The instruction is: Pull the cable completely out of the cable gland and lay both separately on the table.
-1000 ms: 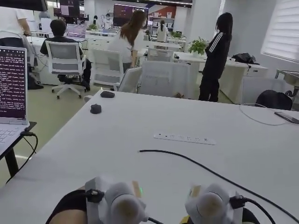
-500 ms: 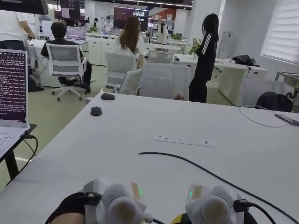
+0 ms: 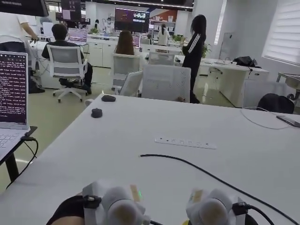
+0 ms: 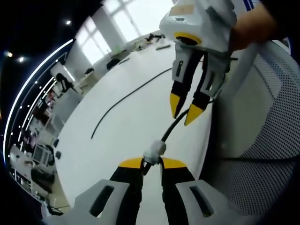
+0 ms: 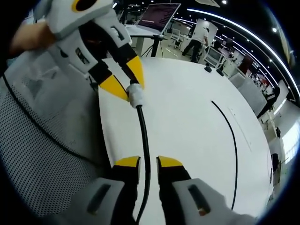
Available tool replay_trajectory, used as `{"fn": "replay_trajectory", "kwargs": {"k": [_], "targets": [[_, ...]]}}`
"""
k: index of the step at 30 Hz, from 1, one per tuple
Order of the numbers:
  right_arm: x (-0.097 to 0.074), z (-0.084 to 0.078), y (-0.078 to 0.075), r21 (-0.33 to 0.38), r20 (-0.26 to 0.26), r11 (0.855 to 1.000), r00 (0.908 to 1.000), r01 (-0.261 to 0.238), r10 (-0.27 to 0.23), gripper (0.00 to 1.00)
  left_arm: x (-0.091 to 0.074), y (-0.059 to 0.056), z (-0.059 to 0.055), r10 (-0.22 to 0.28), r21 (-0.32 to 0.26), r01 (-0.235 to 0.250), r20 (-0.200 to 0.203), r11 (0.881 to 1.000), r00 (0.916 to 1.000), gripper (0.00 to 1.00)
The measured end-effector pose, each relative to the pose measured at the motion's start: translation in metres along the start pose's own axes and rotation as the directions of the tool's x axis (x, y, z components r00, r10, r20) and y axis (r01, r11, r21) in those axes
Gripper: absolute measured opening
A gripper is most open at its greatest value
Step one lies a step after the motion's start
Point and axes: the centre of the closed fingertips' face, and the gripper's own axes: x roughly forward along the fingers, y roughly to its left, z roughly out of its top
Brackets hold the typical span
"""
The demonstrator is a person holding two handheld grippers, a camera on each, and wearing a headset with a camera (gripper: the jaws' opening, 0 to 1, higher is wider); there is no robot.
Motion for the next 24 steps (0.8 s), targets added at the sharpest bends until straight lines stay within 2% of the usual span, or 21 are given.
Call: {"fn": "replay_trajectory", "kwargs": {"k": [2, 7, 9, 14, 18, 20, 24], "targets": [[-0.001, 0.013, 0.002, -0.009, 0.056, 1.0, 0.9984, -0.009, 0.01, 0.15, 0.0, -0.002, 0.004, -0.008, 0.006, 0.007, 0.016, 1.0, 0.9998, 0.14], [-0.003, 0.025, 0.008, -0.008, 0.115, 0.999, 0.9926, -0.036, 0.037, 0.11, 0.001, -0.006, 0.005, -0.023, 0.021, 0.023, 0.018, 1.0, 0.9996, 0.14], [-0.004, 0.023, 0.006, 0.0, 0.109, 1.0, 0.9935, -0.031, 0.03, 0.04, 0.001, -0.005, 0.004, -0.019, 0.015, 0.019, 0.017, 1.0, 0.9997, 0.14], [-0.004, 0.021, 0.002, 0.015, 0.109, 1.0, 0.9939, -0.016, 0.014, 0.03, 0.001, -0.002, 0.004, -0.008, 0.008, 0.008, 0.016, 1.0, 0.9998, 0.14], [-0.003, 0.011, -0.002, 0.009, 0.061, 1.0, 0.9981, 0.007, -0.008, 0.03, -0.002, 0.009, -0.003, 0.03, -0.024, -0.03, 0.0, 0.999, 0.9996, 0.14], [-0.004, 0.008, -0.004, 0.022, 0.049, 1.0, 0.9987, 0.011, -0.012, 0.03, -0.003, 0.01, -0.004, 0.025, -0.054, -0.024, 0.005, 0.998, 0.9997, 0.14], [-0.004, 0.006, -0.007, 0.041, 0.043, 0.999, 0.9988, 0.023, -0.025, 0.03, -0.003, 0.01, -0.004, 0.035, -0.041, -0.035, -0.002, 0.999, 0.9994, 0.14]]}}
